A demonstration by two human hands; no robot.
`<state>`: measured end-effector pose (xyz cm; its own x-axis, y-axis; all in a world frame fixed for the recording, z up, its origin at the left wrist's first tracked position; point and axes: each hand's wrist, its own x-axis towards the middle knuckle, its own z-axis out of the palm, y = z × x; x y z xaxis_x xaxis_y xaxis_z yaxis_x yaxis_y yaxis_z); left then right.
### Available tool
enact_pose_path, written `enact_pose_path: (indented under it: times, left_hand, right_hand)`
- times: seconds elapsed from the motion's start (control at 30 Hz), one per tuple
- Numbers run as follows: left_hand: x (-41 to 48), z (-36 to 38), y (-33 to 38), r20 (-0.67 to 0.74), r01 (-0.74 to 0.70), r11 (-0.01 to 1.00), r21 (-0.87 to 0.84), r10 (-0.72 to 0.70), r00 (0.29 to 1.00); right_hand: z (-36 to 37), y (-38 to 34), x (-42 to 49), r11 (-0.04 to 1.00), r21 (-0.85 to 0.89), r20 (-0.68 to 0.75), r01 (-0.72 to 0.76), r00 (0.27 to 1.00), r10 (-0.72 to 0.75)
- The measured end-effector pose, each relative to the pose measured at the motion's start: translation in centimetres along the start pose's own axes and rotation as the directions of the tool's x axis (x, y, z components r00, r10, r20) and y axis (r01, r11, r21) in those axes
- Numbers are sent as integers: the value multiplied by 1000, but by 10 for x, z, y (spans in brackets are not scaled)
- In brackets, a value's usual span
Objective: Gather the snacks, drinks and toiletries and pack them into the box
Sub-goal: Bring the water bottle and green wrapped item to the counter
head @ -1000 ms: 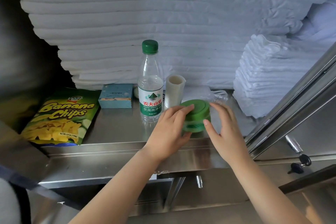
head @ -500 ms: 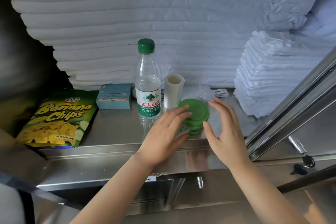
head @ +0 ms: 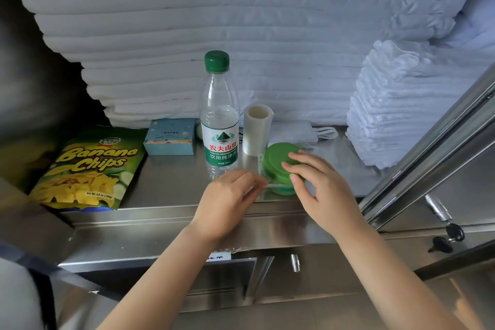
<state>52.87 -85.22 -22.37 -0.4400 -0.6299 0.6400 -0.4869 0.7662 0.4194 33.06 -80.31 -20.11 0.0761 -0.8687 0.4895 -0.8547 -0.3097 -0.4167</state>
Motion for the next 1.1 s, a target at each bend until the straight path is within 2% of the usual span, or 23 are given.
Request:
enact_pose_path:
  times: [0.2, 0.37, 0.5, 0.6, 0.67, 0.9, 1.0, 1.1]
  left_hand:
    - [11, -3, 9, 91, -3, 988, -152, 17, 996]
    - [18, 1, 15, 127, 133, 945, -301, -98, 987]
    - [17, -2, 11, 151, 163, 944, -287, -123, 981]
    - [9, 0, 6, 190, 317, 913, -255, -274, 943]
    - [3, 2, 7, 217, 371, 898, -237, -324, 921]
    - [2, 9, 18, 181, 263, 965, 8, -260, 948]
    - [4, 6, 17, 195, 275, 961, -27, -265, 944]
    - [12, -1, 16, 117, 277, 952, -129, -263, 958]
  right_hand:
    - [-9, 4, -5, 997, 71, 4, 16, 1000, -17]
    - [-13, 6, -3, 996, 84, 11, -32, 999, 32]
    - [-12, 6, -5, 996, 88, 23, -23, 1000, 21]
    - [-11, 7, -5, 995, 103, 22, -16, 1000, 14]
    - [-10, 8, -5, 994, 113, 15, -13, 1000, 12]
    - [-4, 12, -6, 993, 120, 18, -19, 1000, 17]
    - [-6, 12, -6, 991, 132, 17, -12, 1000, 10]
    - [-8, 11, -7, 987, 160, 5, -7, 1000, 6]
